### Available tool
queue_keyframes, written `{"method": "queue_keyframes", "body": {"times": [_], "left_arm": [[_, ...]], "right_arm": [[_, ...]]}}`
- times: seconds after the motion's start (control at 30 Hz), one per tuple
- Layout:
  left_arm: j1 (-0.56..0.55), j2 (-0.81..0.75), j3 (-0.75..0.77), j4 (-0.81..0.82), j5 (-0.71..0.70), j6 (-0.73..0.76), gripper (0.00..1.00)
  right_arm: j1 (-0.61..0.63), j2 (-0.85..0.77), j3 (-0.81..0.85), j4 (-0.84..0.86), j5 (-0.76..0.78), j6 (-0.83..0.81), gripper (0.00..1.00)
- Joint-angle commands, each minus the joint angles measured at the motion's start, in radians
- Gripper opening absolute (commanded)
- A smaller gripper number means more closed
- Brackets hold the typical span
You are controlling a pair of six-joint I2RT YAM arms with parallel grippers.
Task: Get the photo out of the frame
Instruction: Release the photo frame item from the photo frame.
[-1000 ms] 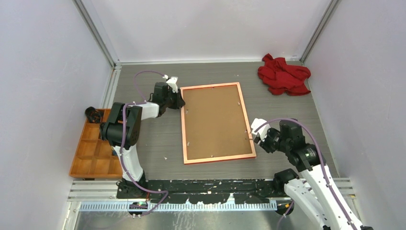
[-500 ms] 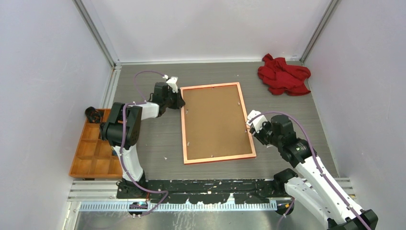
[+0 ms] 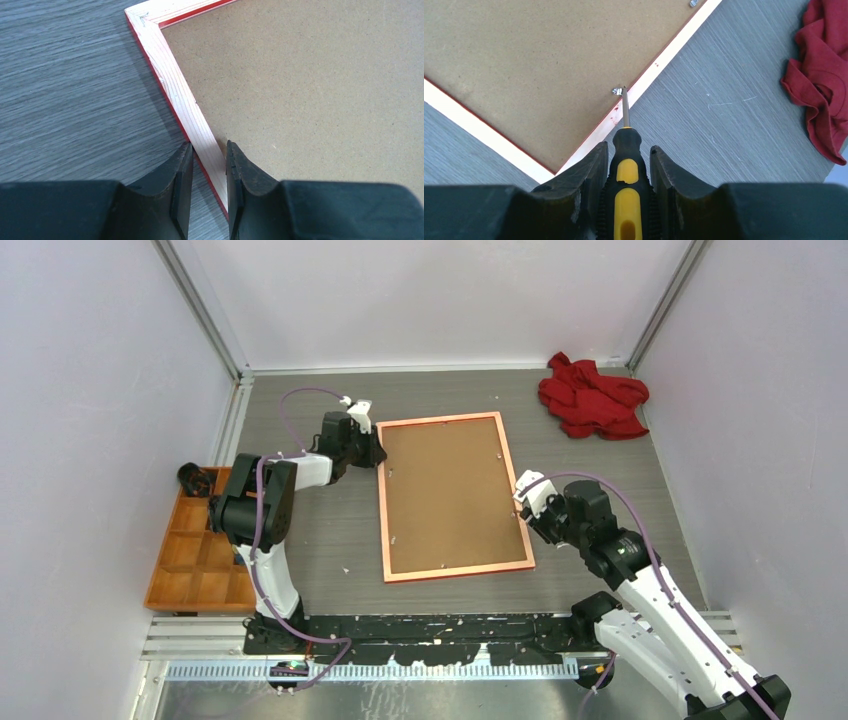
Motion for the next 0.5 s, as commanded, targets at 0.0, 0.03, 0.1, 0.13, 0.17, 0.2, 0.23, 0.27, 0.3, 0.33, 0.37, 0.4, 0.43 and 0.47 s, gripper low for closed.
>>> {"method": "queue_keyframes", "body": {"times": [0.0, 0.03, 0.1, 0.13, 0.17, 0.2, 0.23, 0.27, 0.3, 0.33, 0.37, 0.4, 0.43, 0.47], "left_arm": [[-0.02, -0.012, -0.003, -0.057, 0.036, 0.048, 0.01], [-0.02, -0.012, -0.003, -0.057, 0.036, 0.048, 0.01], [-0.02, -0.012, -0.002, -0.057, 0.036, 0.048, 0.0], [-0.02, -0.012, -0.002, -0.057, 0.036, 0.048, 0.01], [-0.02, -0.012, -0.002, -0.057, 0.036, 0.048, 0.0], [-0.02, -0.012, -0.002, -0.057, 0.036, 0.048, 0.01], [-0.02, -0.012, -0.003, -0.057, 0.036, 0.048, 0.0], [-0.02, -0.012, -0.002, -0.057, 0.036, 0.048, 0.01], [-0.02, -0.012, -0.003, -0.057, 0.035, 0.048, 0.01], [-0.02, -0.012, -0.003, -0.057, 0.036, 0.048, 0.0], [-0.02, -0.012, -0.004, -0.057, 0.036, 0.048, 0.0], [-0.02, -0.012, -0.003, -0.057, 0.036, 0.048, 0.0], [-0.02, -0.012, -0.002, -0.057, 0.036, 0.048, 0.01], [-0.02, -0.012, -0.002, -0.057, 0.036, 0.048, 0.01]], "right_arm": [[0.006, -0.01, 0.032, 0.003, -0.027, 0.007, 0.01], [0.007, -0.007, 0.034, -0.001, -0.025, 0.005, 0.01], [0.007, -0.002, 0.04, -0.008, -0.022, 0.009, 0.01], [0.007, 0.001, 0.042, -0.009, -0.021, 0.01, 0.01], [0.009, 0.003, 0.043, -0.011, -0.018, 0.01, 0.01], [0.011, 0.006, 0.041, -0.01, -0.014, 0.008, 0.01], [0.012, 0.006, 0.04, -0.007, -0.01, 0.006, 0.01], [0.015, 0.006, 0.037, -0.004, -0.006, 0.001, 0.01], [0.017, 0.006, 0.035, -0.001, -0.001, 0.0, 0.01], [0.019, 0.007, 0.033, 0.001, 0.003, -0.002, 0.01], [0.02, 0.009, 0.033, 0.002, 0.006, -0.002, 0.01], [0.02, 0.01, 0.033, 0.003, 0.007, -0.002, 0.01], [0.021, 0.011, 0.034, 0.003, 0.008, -0.003, 0.01], [0.023, 0.013, 0.033, 0.003, 0.01, -0.003, 0.01]]}}
